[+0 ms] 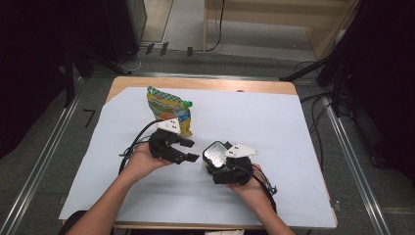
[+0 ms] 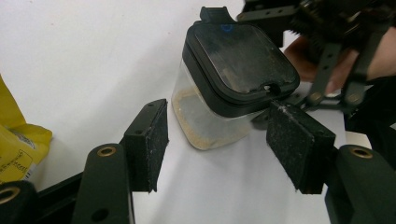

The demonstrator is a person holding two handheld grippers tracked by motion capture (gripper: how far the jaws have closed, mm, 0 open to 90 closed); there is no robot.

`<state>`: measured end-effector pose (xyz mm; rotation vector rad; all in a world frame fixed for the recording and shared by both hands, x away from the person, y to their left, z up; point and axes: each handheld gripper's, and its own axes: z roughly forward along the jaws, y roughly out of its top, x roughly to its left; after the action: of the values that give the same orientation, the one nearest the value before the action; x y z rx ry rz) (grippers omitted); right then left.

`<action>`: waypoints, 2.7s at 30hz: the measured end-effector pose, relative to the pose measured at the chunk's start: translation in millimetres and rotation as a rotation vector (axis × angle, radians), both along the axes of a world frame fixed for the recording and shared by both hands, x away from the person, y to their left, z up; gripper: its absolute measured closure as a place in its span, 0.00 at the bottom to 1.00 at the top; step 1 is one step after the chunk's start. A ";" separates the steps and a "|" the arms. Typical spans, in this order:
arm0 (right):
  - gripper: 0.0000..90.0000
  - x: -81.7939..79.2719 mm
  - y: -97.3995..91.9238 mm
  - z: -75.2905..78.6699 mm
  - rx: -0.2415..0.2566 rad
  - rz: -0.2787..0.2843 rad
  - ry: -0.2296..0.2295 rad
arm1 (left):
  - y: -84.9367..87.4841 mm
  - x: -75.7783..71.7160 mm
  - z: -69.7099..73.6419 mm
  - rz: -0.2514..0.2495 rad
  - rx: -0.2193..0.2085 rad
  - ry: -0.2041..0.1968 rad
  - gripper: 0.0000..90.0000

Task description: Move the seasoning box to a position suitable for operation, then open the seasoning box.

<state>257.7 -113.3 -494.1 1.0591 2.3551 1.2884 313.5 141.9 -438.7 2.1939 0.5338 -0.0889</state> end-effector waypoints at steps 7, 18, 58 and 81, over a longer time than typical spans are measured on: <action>0.23 -18.1 -25.2 16.4 0.012 0.026 0.016 | -1.0 3.0 -2.8 0.001 0.007 -0.002 0.47; 0.67 -21.3 -48.5 26.4 0.030 0.033 0.009 | -2.1 6.6 -5.0 0.009 -0.006 0.019 0.58; 1.00 15.8 -48.5 5.9 -0.026 0.004 0.066 | -16.5 -3.3 -25.9 -0.024 0.050 0.072 0.95; 1.00 11.1 -42.5 6.6 -0.054 0.020 0.095 | -12.1 -1.7 -28.9 0.039 0.027 0.054 0.96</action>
<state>268.8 -155.8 -487.4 1.1057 2.4610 1.1988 311.8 129.8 -467.6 2.2110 0.6110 -0.1208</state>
